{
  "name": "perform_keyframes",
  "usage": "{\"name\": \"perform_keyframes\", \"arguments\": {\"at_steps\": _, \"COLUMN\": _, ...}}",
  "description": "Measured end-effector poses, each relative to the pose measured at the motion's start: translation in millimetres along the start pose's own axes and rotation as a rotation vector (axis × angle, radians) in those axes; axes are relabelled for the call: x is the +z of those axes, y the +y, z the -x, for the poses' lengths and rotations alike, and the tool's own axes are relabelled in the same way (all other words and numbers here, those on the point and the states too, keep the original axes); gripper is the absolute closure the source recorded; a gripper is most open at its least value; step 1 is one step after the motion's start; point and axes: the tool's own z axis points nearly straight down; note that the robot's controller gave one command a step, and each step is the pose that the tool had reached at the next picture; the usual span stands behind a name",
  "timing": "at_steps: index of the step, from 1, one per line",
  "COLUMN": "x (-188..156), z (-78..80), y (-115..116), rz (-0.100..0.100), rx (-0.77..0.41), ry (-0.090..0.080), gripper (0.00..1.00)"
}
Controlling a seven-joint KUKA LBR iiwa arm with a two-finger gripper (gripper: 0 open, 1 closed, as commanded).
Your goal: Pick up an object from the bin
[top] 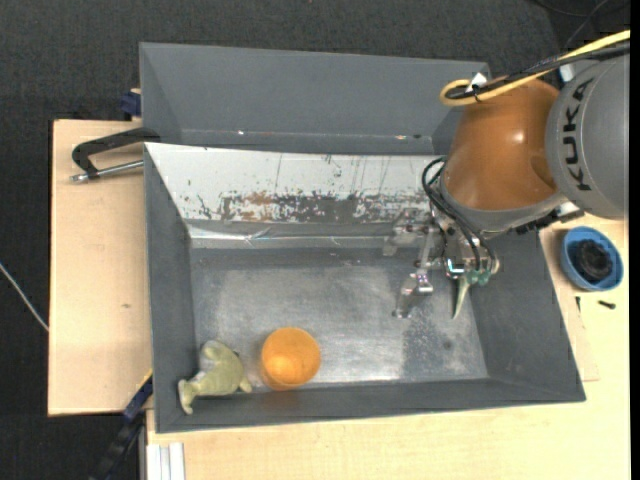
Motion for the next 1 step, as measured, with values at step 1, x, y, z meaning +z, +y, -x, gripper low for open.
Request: {"name": "perform_keyframes", "arguments": {"at_steps": 1, "x": 65.9, "z": -28.1, "y": -113.9, "rz": -0.003, "rx": -0.030, "ry": 0.005, "gripper": 0.00}}
